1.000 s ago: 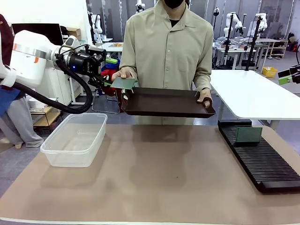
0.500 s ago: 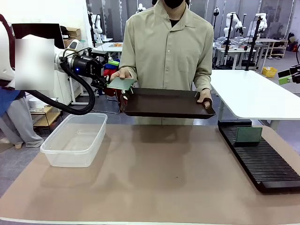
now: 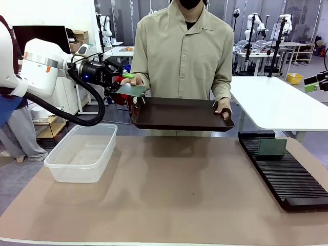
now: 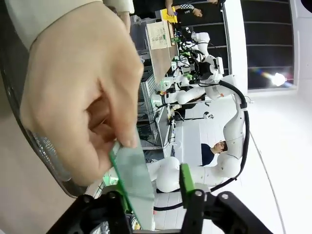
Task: Sort PCBs into racks and boxes based on the side picked up.
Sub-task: Pick up the Blank PCB handed by the Human.
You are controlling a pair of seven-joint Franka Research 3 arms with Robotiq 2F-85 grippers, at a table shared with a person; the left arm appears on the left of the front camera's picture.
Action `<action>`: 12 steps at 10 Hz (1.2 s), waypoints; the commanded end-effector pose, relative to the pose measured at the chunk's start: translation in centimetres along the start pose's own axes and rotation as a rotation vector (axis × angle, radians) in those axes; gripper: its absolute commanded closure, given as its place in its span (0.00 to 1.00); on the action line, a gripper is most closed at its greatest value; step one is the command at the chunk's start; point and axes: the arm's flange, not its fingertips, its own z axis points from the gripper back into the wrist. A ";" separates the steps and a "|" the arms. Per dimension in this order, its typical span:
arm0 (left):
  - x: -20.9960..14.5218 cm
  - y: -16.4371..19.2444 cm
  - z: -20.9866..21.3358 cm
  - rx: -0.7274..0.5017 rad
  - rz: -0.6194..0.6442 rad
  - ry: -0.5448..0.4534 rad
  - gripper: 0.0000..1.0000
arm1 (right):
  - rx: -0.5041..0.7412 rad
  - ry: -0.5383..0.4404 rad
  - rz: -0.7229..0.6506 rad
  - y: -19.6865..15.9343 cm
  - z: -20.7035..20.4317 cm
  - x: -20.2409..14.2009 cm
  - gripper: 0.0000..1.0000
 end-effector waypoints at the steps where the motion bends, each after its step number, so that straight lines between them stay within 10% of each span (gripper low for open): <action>1: -0.3 0.3 0.4 -0.005 0.009 0.023 1.00 | -0.006 0.001 -0.001 0.0 -0.1 0.0 0.00; 12: -1.5 -0.1 1.0 0.004 0.095 -0.042 1.00 | -0.006 0.001 -0.001 0.0 -0.1 0.0 0.00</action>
